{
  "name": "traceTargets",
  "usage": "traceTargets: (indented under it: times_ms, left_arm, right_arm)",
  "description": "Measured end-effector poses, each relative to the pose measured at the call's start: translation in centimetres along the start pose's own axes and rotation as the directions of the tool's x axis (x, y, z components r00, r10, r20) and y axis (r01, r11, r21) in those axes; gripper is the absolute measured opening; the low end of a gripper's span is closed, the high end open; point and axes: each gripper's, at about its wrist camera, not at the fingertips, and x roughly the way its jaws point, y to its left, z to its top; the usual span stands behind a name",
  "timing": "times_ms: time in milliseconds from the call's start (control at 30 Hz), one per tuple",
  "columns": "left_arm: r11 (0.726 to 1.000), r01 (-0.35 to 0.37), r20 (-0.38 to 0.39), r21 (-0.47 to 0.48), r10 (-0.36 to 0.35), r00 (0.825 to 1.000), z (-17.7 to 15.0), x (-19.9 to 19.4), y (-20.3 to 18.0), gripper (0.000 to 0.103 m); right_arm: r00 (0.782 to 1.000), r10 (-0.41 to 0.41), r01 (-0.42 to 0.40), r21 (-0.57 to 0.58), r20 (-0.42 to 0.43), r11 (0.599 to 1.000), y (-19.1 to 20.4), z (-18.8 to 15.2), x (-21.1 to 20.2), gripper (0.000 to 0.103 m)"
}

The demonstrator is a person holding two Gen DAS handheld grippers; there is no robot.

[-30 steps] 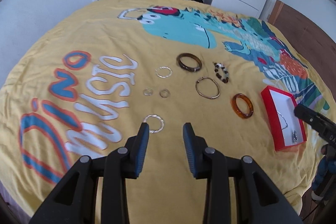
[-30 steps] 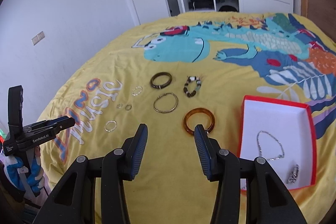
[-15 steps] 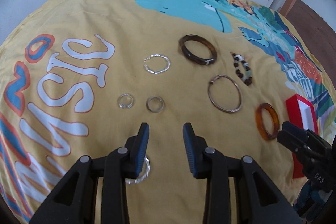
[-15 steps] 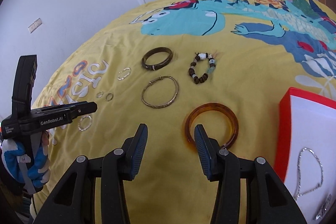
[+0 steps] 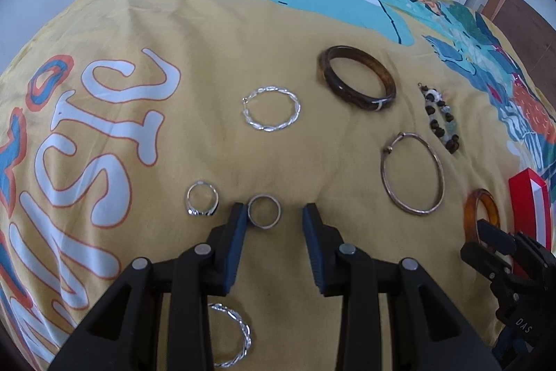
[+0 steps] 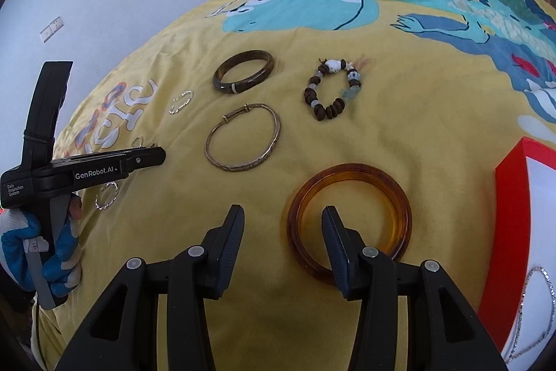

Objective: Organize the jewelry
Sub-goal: 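Grasp the small silver ring with the left tool while the right tool grasps the amber bangle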

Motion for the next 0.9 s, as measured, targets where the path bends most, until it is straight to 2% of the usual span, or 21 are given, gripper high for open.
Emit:
traceTargets:
  times_ms: [233,333,400,633,900]
  left_arm:
    - [1.0,-0.02,0.016,0.014,0.02,1.0,0.1,0.3,-0.5,0.028]
    - [0.999,-0.016,0.024,0.029,0.016,1.0,0.1,0.3,-0.9,0.017]
    - [0.999,-0.016,0.029,0.037,0.015,0.999,0.0,0.1,-1.2,0.017]
    - [0.998,-0.003,0.039,0.056,0.001,0.999,-0.5,-1.3,-1.9,0.017]
    - [0.998,0.005,0.07,0.062,-0.009,0.998,-1.1,-4.9,-2.5,0.017]
  right_arm:
    - [0.999,0.037,-0.036,0.054,-0.018,0.998,-0.8,-0.1,1.3,0.041]
    - [0.999,0.047,-0.045,0.074,-0.021,0.996,-1.2,-0.1,1.4,0.028]
    - [0.998,0.059,-0.056,0.092,-0.024,0.994,-1.6,-0.1,1.4,0.013]
    - [0.997,0.08,-0.079,0.099,-0.003,0.992,-1.3,-0.4,0.1,0.01]
    - [0.987,0.138,-0.146,0.107,0.077,0.984,0.6,-0.1,-3.9,0.009]
